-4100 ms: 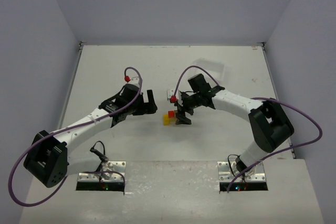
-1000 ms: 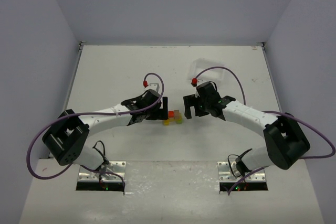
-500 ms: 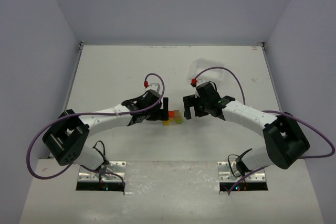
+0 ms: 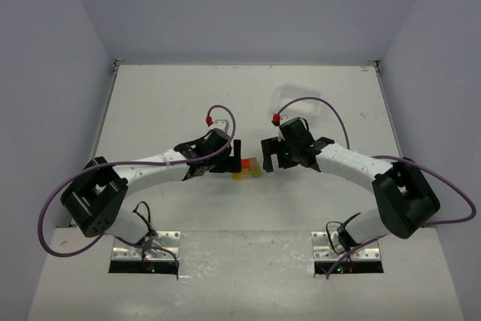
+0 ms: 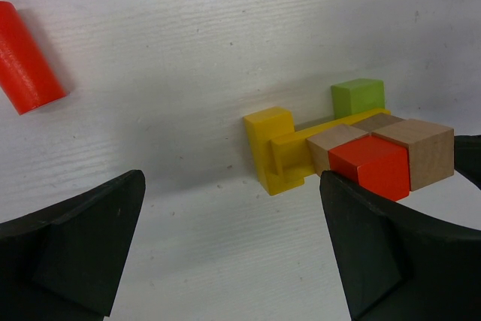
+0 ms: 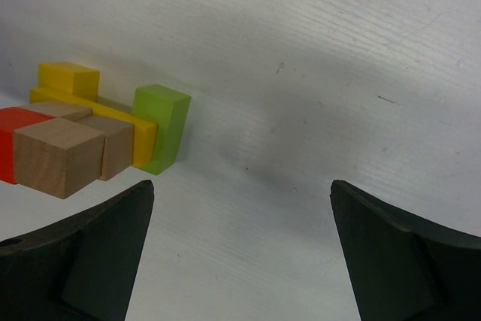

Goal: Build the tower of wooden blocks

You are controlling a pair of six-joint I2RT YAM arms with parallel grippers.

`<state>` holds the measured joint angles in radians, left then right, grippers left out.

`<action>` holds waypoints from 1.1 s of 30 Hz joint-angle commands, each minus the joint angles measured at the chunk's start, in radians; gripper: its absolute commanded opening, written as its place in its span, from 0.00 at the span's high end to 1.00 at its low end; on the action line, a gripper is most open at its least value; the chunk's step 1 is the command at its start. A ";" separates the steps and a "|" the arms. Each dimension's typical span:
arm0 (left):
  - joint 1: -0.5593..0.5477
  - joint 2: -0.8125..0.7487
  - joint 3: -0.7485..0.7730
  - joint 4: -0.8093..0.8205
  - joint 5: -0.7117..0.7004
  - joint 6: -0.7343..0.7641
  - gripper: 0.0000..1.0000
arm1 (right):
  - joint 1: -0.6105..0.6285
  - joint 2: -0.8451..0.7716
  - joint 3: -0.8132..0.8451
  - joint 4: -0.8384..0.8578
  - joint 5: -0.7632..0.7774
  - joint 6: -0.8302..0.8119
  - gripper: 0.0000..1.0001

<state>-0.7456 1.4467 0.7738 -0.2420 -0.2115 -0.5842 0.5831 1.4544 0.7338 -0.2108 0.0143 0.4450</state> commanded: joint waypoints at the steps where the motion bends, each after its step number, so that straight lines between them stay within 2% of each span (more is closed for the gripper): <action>1: -0.011 -0.008 0.028 0.029 0.000 0.001 0.00 | -0.005 -0.004 0.024 0.029 -0.007 -0.008 0.01; 33: -0.012 -0.002 0.035 0.035 0.000 0.009 0.00 | -0.004 0.004 0.024 0.030 0.005 -0.002 0.01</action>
<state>-0.7471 1.4467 0.7738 -0.2420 -0.2089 -0.5835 0.5831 1.4544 0.7338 -0.2108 0.0147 0.4452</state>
